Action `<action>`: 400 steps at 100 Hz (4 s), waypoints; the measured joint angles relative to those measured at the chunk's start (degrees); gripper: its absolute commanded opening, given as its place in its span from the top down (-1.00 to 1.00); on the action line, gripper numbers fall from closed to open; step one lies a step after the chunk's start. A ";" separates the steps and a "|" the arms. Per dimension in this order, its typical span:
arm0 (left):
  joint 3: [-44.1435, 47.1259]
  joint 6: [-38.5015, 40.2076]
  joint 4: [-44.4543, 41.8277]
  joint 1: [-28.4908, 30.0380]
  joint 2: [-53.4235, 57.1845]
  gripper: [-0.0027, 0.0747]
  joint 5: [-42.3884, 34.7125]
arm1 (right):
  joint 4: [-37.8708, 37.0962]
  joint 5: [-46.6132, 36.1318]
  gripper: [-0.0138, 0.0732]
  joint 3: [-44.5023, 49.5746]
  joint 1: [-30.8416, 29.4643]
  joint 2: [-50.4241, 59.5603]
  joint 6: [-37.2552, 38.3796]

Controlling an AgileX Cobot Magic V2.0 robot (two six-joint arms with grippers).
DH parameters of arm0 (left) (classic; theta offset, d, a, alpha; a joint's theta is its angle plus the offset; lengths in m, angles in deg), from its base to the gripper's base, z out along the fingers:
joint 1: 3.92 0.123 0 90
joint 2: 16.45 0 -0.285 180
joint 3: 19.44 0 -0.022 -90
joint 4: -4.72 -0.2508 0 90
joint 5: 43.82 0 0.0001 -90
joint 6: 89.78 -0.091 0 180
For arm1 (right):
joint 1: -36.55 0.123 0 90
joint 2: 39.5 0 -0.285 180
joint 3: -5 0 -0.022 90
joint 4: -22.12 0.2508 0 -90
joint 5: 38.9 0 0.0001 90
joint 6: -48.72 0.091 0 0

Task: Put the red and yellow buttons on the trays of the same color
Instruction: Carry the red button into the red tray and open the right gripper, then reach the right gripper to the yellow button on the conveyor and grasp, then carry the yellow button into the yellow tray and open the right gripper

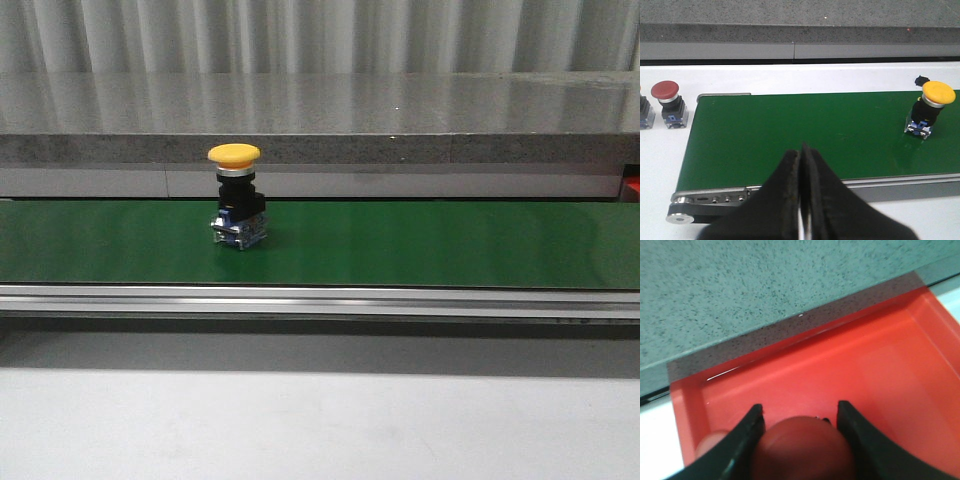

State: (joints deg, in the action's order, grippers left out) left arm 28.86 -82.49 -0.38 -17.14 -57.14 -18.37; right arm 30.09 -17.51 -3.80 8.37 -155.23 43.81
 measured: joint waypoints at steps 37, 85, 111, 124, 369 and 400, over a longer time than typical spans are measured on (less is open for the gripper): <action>0.00 0.00 0.00 0.00 0.00 0.98 0.00 | 0.00 6.05 0.35 -15.81 0.00 -15.01 0.00; 0.00 0.00 0.00 0.00 0.00 0.98 0.00 | 0.94 9.52 0.33 -21.97 0.00 -22.87 0.00; 0.00 0.00 0.00 0.00 0.00 0.98 0.00 | 1.18 9.53 -0.52 -22.23 0.00 -23.16 0.00; 0.00 0.00 0.00 0.00 0.00 0.98 0.00 | 1.29 11.10 -0.71 -24.02 0.00 -23.24 0.00; 0.00 0.00 0.00 0.00 0.00 0.98 0.00 | 5.53 17.88 0.38 18.58 43.95 14.18 -7.67; 0.00 0.00 0.00 0.00 0.00 0.98 0.00 | 5.44 26.18 0.38 18.58 27.40 27.92 -2.48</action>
State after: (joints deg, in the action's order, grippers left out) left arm 28.86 -82.49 -0.38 -17.14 -57.14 -18.37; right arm 35.53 8.67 14.78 35.77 -127.32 41.33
